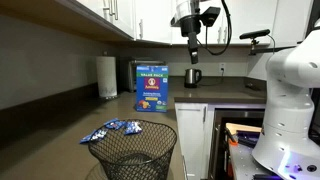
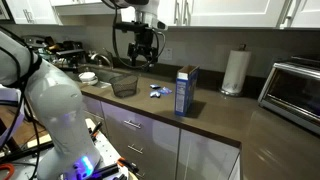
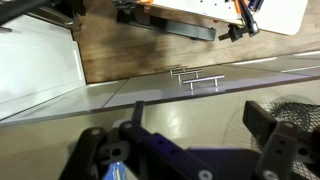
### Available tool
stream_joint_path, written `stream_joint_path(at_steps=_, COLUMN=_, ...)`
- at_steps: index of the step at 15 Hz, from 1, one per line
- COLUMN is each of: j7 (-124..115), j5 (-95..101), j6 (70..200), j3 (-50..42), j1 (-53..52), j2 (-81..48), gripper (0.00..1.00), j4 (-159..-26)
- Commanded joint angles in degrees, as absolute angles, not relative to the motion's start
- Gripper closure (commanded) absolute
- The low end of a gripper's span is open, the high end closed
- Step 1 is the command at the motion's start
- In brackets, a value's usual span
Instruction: Put a blue packet in the box
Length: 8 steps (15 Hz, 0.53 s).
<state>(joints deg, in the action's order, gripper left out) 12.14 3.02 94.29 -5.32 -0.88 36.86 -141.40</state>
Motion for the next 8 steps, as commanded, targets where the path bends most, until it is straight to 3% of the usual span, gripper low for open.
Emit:
stream_joint_path(at_steps=1, j7=12.24, j5=2.92, j6=94.2, j3=-5.12, j1=-0.66, j2=36.82, gripper=0.0, j4=-141.31)
stream_joint_path(at_steps=8, j7=11.8, j5=3.21, j6=96.66, j3=-4.96, j1=-0.62, j2=35.11, gripper=0.0, j4=-141.58)
